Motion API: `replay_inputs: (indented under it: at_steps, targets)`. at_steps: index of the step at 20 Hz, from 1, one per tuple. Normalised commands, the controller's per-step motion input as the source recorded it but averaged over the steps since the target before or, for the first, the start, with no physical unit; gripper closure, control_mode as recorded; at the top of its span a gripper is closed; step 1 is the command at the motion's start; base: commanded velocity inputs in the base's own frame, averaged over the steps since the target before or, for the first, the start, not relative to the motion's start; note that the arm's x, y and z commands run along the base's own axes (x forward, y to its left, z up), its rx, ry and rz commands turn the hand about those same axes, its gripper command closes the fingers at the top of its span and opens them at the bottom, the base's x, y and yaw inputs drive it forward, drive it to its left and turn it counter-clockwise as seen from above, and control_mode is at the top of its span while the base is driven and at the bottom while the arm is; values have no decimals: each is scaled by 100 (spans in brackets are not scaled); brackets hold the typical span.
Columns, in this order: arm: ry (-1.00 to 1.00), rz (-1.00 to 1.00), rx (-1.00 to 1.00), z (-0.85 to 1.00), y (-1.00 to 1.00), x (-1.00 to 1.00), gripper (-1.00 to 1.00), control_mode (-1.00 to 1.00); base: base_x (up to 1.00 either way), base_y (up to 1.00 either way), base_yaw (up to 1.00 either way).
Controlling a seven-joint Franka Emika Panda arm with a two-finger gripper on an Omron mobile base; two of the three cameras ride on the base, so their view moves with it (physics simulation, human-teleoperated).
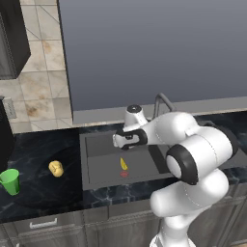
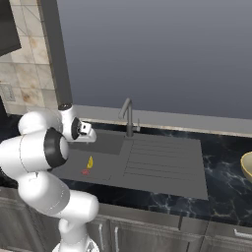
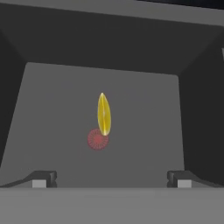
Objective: Remove the lemon wedge and potato from the sink. Then move the bowl and cup from the counter to the sink for washing.
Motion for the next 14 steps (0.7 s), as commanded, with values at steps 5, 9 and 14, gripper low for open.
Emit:
replay_inputs:
  at_steps: [5,9,14]
  targets:
    - [0,0,0,-1,0,11,-100,-100,0,0,0]
    - [0,0,1,-3,1,9,-100,-100,0,0,0]
    - [0,0,3,-6,4,6,-100,-100,0,0,0]
